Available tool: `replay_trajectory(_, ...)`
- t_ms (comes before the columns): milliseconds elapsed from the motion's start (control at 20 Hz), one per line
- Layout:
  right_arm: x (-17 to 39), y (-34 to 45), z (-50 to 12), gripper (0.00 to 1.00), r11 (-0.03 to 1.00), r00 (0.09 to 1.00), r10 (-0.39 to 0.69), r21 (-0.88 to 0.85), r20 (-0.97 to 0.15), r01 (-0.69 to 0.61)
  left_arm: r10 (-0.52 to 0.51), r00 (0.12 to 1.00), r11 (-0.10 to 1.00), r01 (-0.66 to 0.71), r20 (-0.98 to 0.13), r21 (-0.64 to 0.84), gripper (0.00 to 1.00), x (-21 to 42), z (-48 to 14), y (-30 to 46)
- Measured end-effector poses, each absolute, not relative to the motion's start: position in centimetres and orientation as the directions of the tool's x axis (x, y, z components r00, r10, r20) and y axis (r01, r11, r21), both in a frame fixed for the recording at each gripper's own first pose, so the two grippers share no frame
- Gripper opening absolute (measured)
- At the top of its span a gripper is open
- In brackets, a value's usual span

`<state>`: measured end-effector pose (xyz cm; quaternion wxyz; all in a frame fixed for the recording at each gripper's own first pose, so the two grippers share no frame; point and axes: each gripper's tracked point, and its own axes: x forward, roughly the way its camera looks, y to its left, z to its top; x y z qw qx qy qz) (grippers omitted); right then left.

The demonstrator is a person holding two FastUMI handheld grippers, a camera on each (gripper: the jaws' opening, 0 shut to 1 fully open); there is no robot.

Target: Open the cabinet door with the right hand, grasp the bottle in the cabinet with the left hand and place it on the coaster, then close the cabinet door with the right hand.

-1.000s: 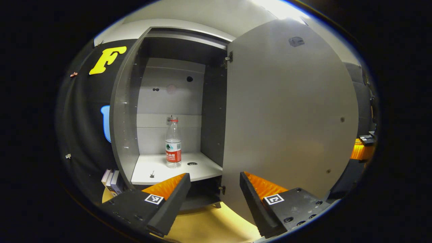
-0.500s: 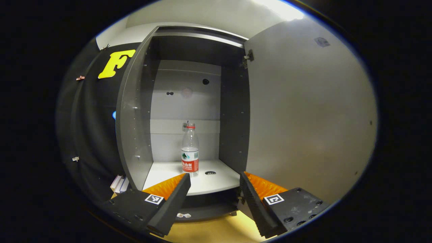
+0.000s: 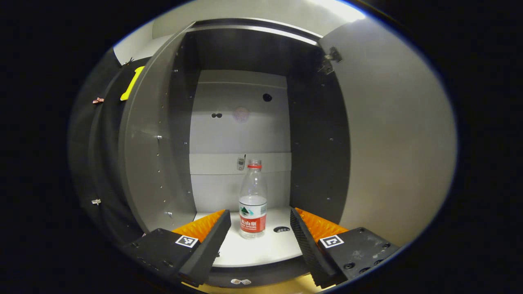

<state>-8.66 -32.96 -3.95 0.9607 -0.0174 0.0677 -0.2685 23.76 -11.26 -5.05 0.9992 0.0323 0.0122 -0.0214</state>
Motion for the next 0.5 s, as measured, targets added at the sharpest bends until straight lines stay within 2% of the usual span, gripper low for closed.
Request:
replay_trajectory(50, -8.8, -33.8, -4.0, 0.92, 0.832, 0.824, -0.554, -0.092, -0.116, 0.547, -0.038, 0.999, 0.997, 0.040, -0.035, 0.068, 0.93, 24.8, -5.3, -11.1)
replay_trajectory(100, -9.0, -34.6, -3.8, 1.00, 0.811, 0.805, -0.585, -0.113, -0.101, 0.574, -0.038, 0.998, 0.997, 0.040, -0.041, 0.070, 0.92, 26.1, -5.6, -10.9)
replay_trajectory(150, -9.4, -35.1, -3.3, 0.94, 0.792, 0.790, -0.608, -0.128, -0.075, 0.597, -0.037, 0.998, 0.997, 0.040, -0.045, 0.068, 0.93, 27.3, -6.0, -10.7)
replay_trajectory(200, -8.9, -35.5, -3.1, 0.98, 0.783, 0.784, -0.618, -0.134, -0.058, 0.607, -0.033, 0.998, 0.997, 0.037, -0.052, 0.066, 0.92, 28.6, -6.5, -10.4)
replay_trajectory(350, -7.7, -35.6, -2.5, 1.00, 0.769, 0.774, -0.633, -0.140, -0.025, 0.624, -0.029, 0.995, 0.997, 0.035, -0.092, 0.065, 0.92, 31.6, -8.5, -10.1)
replay_trajectory(500, -6.7, -35.7, -2.5, 0.97, 0.757, 0.764, -0.645, -0.151, -0.017, 0.635, -0.030, 0.993, 0.997, 0.038, -0.110, 0.070, 0.92, 33.8, -9.7, -9.9)
